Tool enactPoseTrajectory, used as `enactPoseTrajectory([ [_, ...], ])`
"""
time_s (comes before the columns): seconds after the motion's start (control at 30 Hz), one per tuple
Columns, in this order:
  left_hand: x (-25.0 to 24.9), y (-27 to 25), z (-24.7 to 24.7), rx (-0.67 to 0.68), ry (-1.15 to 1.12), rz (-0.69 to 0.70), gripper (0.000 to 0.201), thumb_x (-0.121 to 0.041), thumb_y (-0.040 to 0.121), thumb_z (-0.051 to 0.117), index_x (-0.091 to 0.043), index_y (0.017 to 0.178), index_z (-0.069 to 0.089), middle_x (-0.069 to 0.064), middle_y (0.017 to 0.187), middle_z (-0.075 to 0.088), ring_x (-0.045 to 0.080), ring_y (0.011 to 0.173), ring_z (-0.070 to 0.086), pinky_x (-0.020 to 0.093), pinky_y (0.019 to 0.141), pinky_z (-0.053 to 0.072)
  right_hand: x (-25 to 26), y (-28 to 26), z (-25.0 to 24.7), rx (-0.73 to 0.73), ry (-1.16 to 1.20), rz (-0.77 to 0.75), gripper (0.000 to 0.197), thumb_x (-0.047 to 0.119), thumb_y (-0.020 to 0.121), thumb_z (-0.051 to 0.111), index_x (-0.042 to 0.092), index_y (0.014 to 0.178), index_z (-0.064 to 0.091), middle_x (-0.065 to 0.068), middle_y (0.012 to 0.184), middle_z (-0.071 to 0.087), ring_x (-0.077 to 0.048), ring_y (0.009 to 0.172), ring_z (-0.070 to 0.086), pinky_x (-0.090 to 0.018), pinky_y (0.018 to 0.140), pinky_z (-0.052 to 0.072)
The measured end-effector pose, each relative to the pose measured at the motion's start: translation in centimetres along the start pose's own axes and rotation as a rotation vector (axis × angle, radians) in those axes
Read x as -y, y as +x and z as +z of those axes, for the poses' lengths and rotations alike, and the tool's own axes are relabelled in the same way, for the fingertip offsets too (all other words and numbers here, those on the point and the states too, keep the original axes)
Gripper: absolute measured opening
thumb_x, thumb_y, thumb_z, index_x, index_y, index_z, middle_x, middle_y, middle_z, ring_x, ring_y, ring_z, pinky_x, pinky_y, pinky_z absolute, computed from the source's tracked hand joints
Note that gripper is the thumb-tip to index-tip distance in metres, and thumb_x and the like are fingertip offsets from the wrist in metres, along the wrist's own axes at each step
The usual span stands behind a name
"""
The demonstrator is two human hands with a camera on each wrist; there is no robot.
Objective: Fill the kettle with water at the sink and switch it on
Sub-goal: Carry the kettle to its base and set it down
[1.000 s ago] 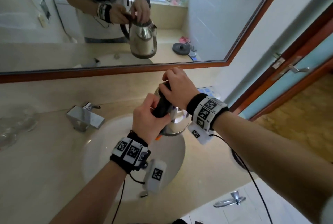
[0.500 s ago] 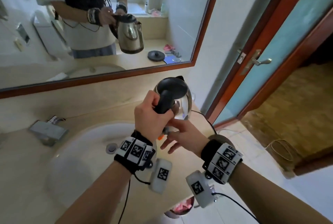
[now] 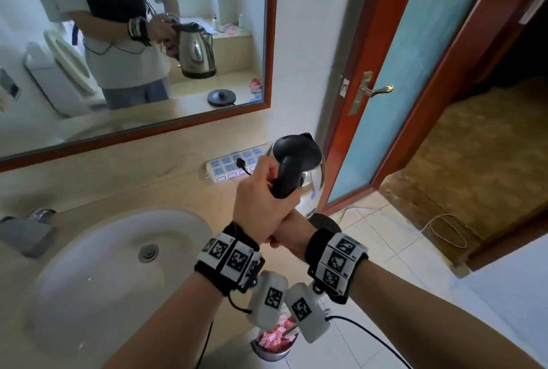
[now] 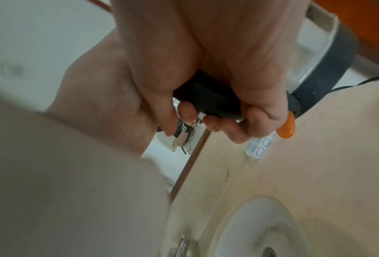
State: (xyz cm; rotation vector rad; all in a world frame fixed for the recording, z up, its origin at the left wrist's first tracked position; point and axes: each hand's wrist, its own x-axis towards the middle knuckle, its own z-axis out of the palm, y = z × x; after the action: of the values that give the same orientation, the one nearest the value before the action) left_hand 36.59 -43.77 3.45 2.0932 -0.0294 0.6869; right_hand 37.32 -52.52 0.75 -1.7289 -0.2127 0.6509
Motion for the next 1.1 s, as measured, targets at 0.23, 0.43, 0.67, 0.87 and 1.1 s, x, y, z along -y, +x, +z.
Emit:
enactPoseTrajectory([
  [0.23,2.3,-0.1,2.9,0.061,-0.017,0.017,0.036,-0.049,0.089,0.053,-0.018,0.072,0.056,-0.008,0.058,0.059,0.005,0.052,0.056,0.01,0.052,0.041,-0.9,-0.8,-5.1,-0.067,0.112,0.093,0.027,0.004,0.077,0.063,0.022,0.058,0.055,0.007,0.048,0.046,-0.013,0.045,0.038,-0.022,0.043,0.028],
  [0.43,5.7,-1.8,7.8,0.723,-0.466,-1.027,0.077,-0.065,0.093,0.021,-0.006,0.079,0.068,0.009,0.056,0.072,0.02,0.051,0.07,0.037,0.065,0.055,-1.3,-0.6,-8.0,-0.188,0.108,0.086,0.029,0.003,0.077,0.07,0.019,0.056,0.058,0.0,0.052,0.053,-0.011,0.045,0.05,-0.02,0.047,0.041],
  [0.67,5.2,-2.5,11.4,0.835,-1.19,-1.195,0.058,-0.063,0.096,0.02,-0.031,0.105,0.068,0.016,0.112,0.073,0.038,0.116,0.059,0.052,0.104,0.043,-4.0,-1.1,-10.2,-0.307,0.07,0.175,0.014,0.005,0.078,0.065,0.012,0.069,0.056,-0.002,0.054,0.052,-0.013,0.047,0.051,-0.021,0.045,0.042],
  [0.87,6.3,-4.9,15.1,0.875,-1.185,-1.384,0.074,-0.071,0.088,0.024,-0.018,0.135,0.046,0.008,0.137,0.058,0.035,0.124,0.052,0.048,0.093,0.048,-8.9,-1.6,-11.8,-0.274,-0.034,0.246,0.023,0.011,0.076,0.063,0.023,0.057,0.057,0.003,0.057,0.056,-0.017,0.058,0.057,-0.029,0.056,0.047],
  [1.1,8.1,-7.6,18.1,0.842,-1.185,-1.509,0.089,-0.075,0.087,0.015,-0.013,0.148,0.034,0.008,0.148,0.048,0.032,0.137,0.04,0.051,0.104,0.037,-13.3,-1.4,-13.3,-0.144,-0.009,0.241,0.035,-0.005,0.078,0.064,0.02,0.057,0.054,0.008,0.052,0.054,-0.008,0.052,0.056,-0.02,0.05,0.047],
])
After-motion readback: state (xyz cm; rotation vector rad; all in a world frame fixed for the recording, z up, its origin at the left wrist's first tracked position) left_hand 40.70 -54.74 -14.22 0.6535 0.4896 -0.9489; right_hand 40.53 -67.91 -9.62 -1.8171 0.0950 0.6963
